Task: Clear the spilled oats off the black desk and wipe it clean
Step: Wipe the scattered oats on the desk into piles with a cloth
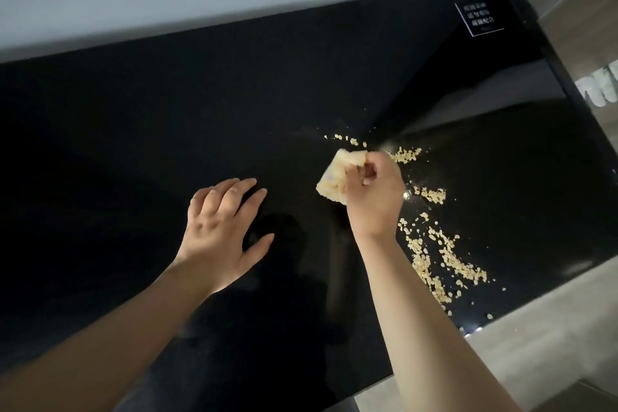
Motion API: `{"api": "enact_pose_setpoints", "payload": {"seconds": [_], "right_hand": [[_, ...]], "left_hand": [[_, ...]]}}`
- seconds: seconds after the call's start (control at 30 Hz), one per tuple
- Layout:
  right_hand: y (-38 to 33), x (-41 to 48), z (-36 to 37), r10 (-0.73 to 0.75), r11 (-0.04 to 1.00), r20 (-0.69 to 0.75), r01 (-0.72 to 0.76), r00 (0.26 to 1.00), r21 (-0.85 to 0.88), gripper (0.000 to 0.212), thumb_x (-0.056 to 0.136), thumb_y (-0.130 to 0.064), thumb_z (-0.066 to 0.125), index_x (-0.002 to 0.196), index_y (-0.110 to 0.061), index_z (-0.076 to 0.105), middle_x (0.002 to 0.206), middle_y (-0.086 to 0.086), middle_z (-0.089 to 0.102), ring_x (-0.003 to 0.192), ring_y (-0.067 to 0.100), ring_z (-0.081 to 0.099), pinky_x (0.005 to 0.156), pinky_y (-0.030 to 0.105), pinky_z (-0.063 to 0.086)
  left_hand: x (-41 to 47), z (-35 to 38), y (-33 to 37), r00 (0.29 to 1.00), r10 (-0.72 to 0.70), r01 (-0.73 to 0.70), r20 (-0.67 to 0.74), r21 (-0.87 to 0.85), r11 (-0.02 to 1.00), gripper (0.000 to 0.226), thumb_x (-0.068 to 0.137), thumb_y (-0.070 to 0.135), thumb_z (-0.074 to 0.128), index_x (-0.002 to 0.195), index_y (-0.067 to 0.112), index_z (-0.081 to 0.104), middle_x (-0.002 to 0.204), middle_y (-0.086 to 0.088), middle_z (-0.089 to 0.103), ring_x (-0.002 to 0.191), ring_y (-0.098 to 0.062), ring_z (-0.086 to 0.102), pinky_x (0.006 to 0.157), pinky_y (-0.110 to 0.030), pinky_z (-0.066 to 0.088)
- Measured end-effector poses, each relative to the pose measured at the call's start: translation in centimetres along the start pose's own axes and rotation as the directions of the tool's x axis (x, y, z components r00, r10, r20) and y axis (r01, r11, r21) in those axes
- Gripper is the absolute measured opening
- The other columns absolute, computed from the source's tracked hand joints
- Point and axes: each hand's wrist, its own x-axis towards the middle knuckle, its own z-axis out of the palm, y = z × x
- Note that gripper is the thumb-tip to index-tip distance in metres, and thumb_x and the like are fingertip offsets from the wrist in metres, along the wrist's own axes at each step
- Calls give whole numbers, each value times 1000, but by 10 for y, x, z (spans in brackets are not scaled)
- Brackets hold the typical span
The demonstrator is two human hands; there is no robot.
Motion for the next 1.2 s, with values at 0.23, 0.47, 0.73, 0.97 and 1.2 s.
{"api": "enact_pose_setpoints", "payload": {"seconds": [0.23, 0.47, 0.73, 0.97, 1.2], "right_hand": [[37, -28, -68, 134, 991, -103, -134, 986, 10, 17, 81, 0, 70, 95, -5, 64, 94, 9, 63, 77, 24, 63, 65, 3, 43], [-31, -10, -18, -53, 990, 57, 45, 997, 131, 14, 83, -7, 69, 95, -9, 63, 91, -1, 60, 80, 13, 58, 71, 25, 49], [-80, 47, 66, -178, 981, 157, 163, 971, 105, 14, 87, -10, 66, 100, -9, 62, 102, 2, 58, 84, 5, 50, 73, 12, 41], [-35, 54, 37, -109, 994, 116, 105, 987, 39, 11, 82, -6, 67, 92, -9, 64, 95, 4, 61, 80, 8, 50, 72, 7, 40], [24, 25, -41, 32, 999, -51, -34, 998, -29, 15, 83, -6, 68, 98, -4, 63, 90, 1, 57, 80, 27, 61, 72, 23, 46]], "left_hand": [[8, -3, 8, 995, -89, 90, -41, 20, 996, 68, 82, 60, 38, 131, 16, 55, 132, -4, 47, 120, -27, 43, 98, -49, 35], [20, -7, 14, 974, -213, 205, -82, -93, 974, 61, 82, 57, 39, 124, 18, 61, 122, -1, 51, 113, -25, 46, 97, -46, 36], [16, -5, 4, 959, -245, 216, -140, -197, 956, 55, 84, 50, 43, 122, 16, 63, 126, 0, 51, 118, -24, 44, 100, -45, 35], [18, -2, 0, 963, -236, 216, -133, -150, 965, 53, 84, 50, 45, 122, 17, 62, 125, -2, 51, 114, -26, 46, 94, -46, 39], [17, -3, 0, 963, -229, 208, -140, -150, 967, 54, 83, 50, 45, 122, 17, 62, 125, -2, 51, 115, -24, 44, 94, -43, 37]]}}
